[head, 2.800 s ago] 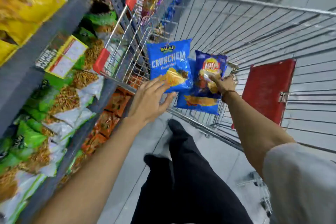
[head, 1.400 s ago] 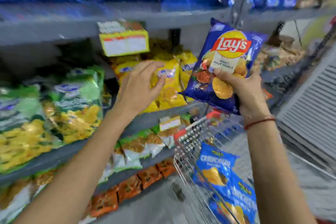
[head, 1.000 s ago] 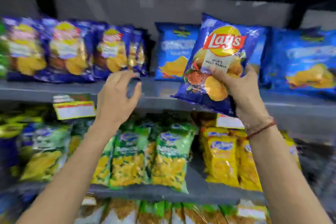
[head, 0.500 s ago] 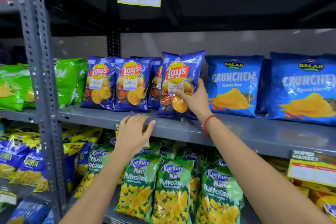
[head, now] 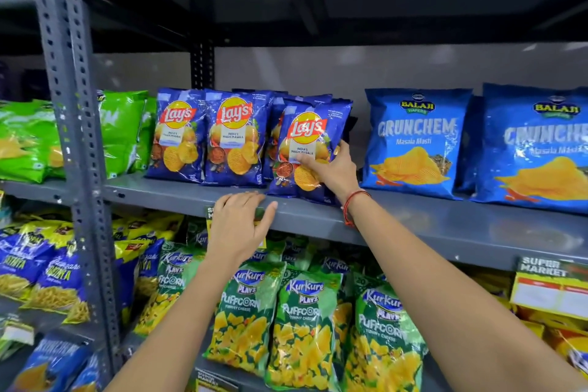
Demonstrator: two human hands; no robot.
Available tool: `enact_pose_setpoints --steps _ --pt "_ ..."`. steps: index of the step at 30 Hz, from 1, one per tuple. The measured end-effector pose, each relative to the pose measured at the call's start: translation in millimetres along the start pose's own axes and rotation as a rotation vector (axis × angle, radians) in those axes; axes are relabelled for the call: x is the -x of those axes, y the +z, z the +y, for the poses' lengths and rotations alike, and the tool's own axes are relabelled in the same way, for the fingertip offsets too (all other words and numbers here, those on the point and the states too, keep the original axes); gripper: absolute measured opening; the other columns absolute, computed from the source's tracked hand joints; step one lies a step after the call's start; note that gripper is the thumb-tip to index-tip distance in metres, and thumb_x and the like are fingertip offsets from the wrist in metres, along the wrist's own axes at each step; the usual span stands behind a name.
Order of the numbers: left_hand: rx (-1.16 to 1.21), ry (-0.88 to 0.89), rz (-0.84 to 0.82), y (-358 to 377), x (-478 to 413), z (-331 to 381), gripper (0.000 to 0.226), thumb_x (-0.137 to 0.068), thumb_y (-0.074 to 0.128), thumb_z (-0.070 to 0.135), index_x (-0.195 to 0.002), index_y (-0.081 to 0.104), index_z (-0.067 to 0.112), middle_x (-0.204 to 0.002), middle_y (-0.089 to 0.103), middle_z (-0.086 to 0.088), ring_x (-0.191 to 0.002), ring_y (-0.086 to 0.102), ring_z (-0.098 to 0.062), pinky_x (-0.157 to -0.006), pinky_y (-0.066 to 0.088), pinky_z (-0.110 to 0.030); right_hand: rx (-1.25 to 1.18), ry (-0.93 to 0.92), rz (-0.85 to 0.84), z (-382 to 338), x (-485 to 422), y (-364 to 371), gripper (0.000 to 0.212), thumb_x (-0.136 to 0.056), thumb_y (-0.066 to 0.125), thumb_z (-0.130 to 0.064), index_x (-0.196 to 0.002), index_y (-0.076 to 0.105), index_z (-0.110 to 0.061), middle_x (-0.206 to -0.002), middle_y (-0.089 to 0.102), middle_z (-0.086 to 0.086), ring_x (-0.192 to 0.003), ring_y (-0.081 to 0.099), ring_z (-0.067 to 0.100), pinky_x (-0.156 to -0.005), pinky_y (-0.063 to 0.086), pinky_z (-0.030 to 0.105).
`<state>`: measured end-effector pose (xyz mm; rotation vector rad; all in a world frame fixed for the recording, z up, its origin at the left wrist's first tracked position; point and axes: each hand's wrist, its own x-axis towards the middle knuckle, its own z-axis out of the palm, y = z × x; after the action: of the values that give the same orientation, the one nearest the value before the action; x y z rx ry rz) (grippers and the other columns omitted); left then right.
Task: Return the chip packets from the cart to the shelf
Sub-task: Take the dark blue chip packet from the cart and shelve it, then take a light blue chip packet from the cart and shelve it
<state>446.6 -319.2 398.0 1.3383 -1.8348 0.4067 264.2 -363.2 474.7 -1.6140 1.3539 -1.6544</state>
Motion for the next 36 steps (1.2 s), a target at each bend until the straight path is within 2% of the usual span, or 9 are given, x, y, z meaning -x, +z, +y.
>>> enact_pose_setpoints --steps 4,9,14,16,19,24,28,33,36 --pt "-0.009 0.003 -0.003 -2 0 0 0.065 -0.087 0.023 0.054 -0.109 0.066 0.011 -0.11 0.071 -0.005 -0.107 0.061 -0.022 -0.095 0.034 -0.038 0.015 -0.064 0.063 -5 18 -14 0.1 -0.065 0.082 -0.043 -0.144 0.027 -0.014 -0.133 0.054 0.005 -0.118 0.052 0.017 -0.102 0.043 0.031" --pt "0.069 0.018 0.046 -4 -1 17 0.059 -0.087 0.03 0.053 -0.109 0.064 0.011 -0.108 0.069 -0.008 -0.106 0.06 -0.027 -0.095 0.037 -0.042 0.084 -0.185 0.157 -11 60 -54 0.085 -0.072 0.077 -0.044 -0.14 0.036 -0.016 -0.12 0.052 0.003 -0.112 0.053 0.019 -0.096 0.046 0.033" --pt "0.295 0.136 0.148 0 25 82 0.044 -0.091 0.042 0.04 -0.108 0.064 0.007 -0.112 0.068 -0.01 -0.111 0.057 -0.027 -0.092 0.043 -0.041 0.066 -0.259 0.273 -3 118 -116 0.048 -0.076 0.075 -0.036 -0.116 0.05 -0.026 -0.103 0.058 -0.006 -0.097 0.06 0.014 -0.085 0.051 0.032" --pt "0.38 0.193 0.187 6 45 118 0.037 -0.091 0.046 0.034 -0.107 0.064 0.005 -0.111 0.068 -0.011 -0.111 0.058 -0.028 -0.094 0.043 -0.04 0.066 -0.249 0.325 5 146 -146 0.039 -0.077 0.075 -0.032 -0.108 0.051 -0.029 -0.099 0.059 -0.009 -0.093 0.06 0.009 -0.078 0.051 0.023" --pt "0.515 0.297 0.187 24 80 177 0.029 -0.091 0.05 0.025 -0.102 0.066 0.003 -0.109 0.069 -0.012 -0.108 0.059 -0.028 -0.095 0.042 -0.037 0.092 -0.192 0.419 27 192 -198 0.03 -0.079 0.074 -0.027 -0.101 0.055 -0.028 -0.098 0.062 -0.002 -0.086 0.06 0.007 -0.068 0.047 0.013" --pt "0.72 0.463 -0.073 78 147 273 0.029 -0.091 0.051 0.023 -0.1 0.067 0.001 -0.106 0.069 -0.014 -0.104 0.06 -0.029 -0.095 0.044 -0.037 0.211 0.003 0.571 77 278 -283 0.022 -0.08 0.071 -0.025 -0.094 0.056 -0.032 -0.088 0.062 -0.009 -0.075 0.058 -0.002 -0.065 0.048 0.015" --pt "0.818 0.582 -0.311 125 206 346 0.026 -0.089 0.052 0.023 -0.097 0.067 0.003 -0.098 0.07 -0.014 -0.098 0.058 -0.025 -0.089 0.042 -0.033 0.295 0.238 0.705 128 356 -344 0.018 -0.082 0.071 -0.027 -0.095 0.06 -0.023 -0.089 0.064 -0.002 -0.076 0.06 0.007 -0.068 0.051 0.02" --pt "0.94 0.705 -0.606 169 293 422 0.028 -0.086 0.052 0.023 -0.097 0.065 0.0 -0.095 0.069 -0.018 -0.095 0.05 -0.021 -0.088 0.038 -0.033 0.368 0.537 0.85 190 459 -399 0.016 -0.083 0.07 -0.015 -0.094 0.059 -0.02 -0.08 0.063 -0.009 -0.065 0.057 -0.008 -0.064 0.046 0.01" --pt "0.961 0.77 -0.856 188 345 455 0.035 -0.084 0.048 0.027 -0.099 0.065 0.0 -0.097 0.068 -0.018 -0.096 0.053 -0.023 -0.088 0.04 -0.035 0.415 0.746 0.906 227 522 -419 0.019 -0.083 0.07 -0.016 -0.098 0.059 -0.013 -0.082 0.062 -0.001 -0.067 0.057 -0.003 -0.067 0.046 0.021"
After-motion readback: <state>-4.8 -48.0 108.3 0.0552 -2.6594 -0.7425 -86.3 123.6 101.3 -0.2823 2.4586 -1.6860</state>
